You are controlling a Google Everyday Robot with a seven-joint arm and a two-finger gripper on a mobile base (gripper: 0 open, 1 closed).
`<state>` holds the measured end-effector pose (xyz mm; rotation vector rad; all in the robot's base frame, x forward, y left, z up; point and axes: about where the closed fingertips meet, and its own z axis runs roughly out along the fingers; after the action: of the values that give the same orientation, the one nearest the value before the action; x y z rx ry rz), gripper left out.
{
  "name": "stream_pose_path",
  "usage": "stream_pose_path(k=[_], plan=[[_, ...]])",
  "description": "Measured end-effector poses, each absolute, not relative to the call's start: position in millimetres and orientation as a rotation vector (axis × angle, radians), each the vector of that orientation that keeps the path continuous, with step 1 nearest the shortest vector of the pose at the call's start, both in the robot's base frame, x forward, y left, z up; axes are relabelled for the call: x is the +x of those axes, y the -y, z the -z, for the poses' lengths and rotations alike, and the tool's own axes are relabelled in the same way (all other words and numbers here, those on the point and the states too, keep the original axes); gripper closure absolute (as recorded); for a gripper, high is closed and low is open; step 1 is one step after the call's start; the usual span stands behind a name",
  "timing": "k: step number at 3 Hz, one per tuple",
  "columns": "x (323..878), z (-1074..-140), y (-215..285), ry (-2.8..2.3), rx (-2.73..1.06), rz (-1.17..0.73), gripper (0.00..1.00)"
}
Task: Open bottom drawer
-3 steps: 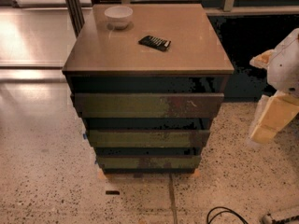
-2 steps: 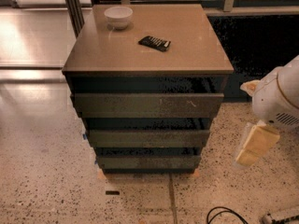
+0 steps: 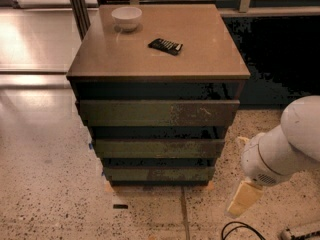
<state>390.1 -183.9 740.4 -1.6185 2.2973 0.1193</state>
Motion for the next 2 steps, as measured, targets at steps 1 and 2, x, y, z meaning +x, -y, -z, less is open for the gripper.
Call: stream_pose_path(k=[1,2], plan=[[390,-737,183,-2.295,-1.62,-0.122,0.0],[393,-702,176,-2.273,-1.631,-0.146,0.0]])
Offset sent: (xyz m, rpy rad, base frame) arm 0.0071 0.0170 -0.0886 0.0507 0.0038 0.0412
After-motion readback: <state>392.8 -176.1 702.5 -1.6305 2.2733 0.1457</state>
